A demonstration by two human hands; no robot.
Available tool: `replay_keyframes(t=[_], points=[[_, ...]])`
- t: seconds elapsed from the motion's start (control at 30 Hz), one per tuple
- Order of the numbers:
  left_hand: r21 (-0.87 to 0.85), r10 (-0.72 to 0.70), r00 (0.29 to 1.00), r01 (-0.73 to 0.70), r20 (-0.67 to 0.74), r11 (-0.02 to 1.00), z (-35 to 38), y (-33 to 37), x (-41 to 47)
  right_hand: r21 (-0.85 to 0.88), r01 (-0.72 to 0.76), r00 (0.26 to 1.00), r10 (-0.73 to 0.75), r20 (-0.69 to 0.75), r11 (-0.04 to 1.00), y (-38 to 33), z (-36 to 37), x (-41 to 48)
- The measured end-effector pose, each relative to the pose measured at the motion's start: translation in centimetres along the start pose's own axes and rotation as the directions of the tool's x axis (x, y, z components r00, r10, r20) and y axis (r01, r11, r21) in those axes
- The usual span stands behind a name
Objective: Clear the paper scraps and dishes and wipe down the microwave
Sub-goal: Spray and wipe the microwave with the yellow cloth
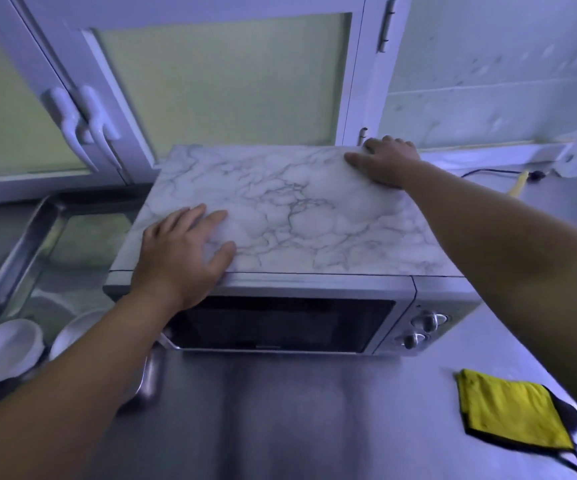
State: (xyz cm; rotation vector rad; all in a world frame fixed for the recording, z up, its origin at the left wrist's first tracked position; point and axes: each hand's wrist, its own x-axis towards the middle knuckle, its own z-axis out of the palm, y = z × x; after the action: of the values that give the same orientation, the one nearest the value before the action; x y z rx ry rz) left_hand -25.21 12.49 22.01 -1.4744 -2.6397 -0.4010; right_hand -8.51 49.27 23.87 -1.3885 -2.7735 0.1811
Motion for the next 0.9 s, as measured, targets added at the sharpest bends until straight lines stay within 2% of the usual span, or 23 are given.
replay_keyframes(t=[0.2,0.37,0.6,0.73,0.8,0.83,0.87,0.9], points=[[-0.121,0.160,0.987,-0.156,0.026,0.980,-0.6,-2.5,0.7,-0.060,-0.114,0.993,0.114,-0.005,0.992,2.4,0.6,-6.4],[-0.170,0.324,0.945,-0.312,0.049,0.935,-1.3,-4.6,2.1,-0.081,-0.238,0.971,0.240,0.017,0.968,2.8,0.6,-13.8],[-0.147,0.312,0.950,-0.311,-0.015,0.939,-1.0,-7.4,3.6,-0.018,-0.359,0.933,0.358,-0.030,0.933,1.2,2.0,-24.4],[-0.169,0.154,0.986,-0.163,-0.068,0.972,-0.8,-8.0,4.0,0.031,-0.447,0.891,0.448,-0.072,0.894,-2.1,3.0,-30.6],[-0.240,-0.050,0.994,0.026,-0.097,0.970,-0.6,-7.6,3.3,0.101,-0.449,0.883,0.458,-0.102,0.888,-3.8,3.3,-33.5],[-0.351,-0.199,0.975,0.153,-0.099,0.924,-0.5,-7.1,2.5,0.143,-0.426,0.886,0.444,-0.137,0.893,-4.6,3.4,-35.0],[-0.509,-0.345,0.937,0.268,-0.061,0.818,-0.4,-6.4,1.2,0.188,-0.378,0.891,0.412,-0.193,0.906,-5.5,3.6,-36.4],[-0.675,-0.442,0.897,0.338,0.020,0.656,-0.3,-5.5,-0.5,0.239,-0.309,0.895,0.366,-0.256,0.921,-6.3,3.8,-37.8]])
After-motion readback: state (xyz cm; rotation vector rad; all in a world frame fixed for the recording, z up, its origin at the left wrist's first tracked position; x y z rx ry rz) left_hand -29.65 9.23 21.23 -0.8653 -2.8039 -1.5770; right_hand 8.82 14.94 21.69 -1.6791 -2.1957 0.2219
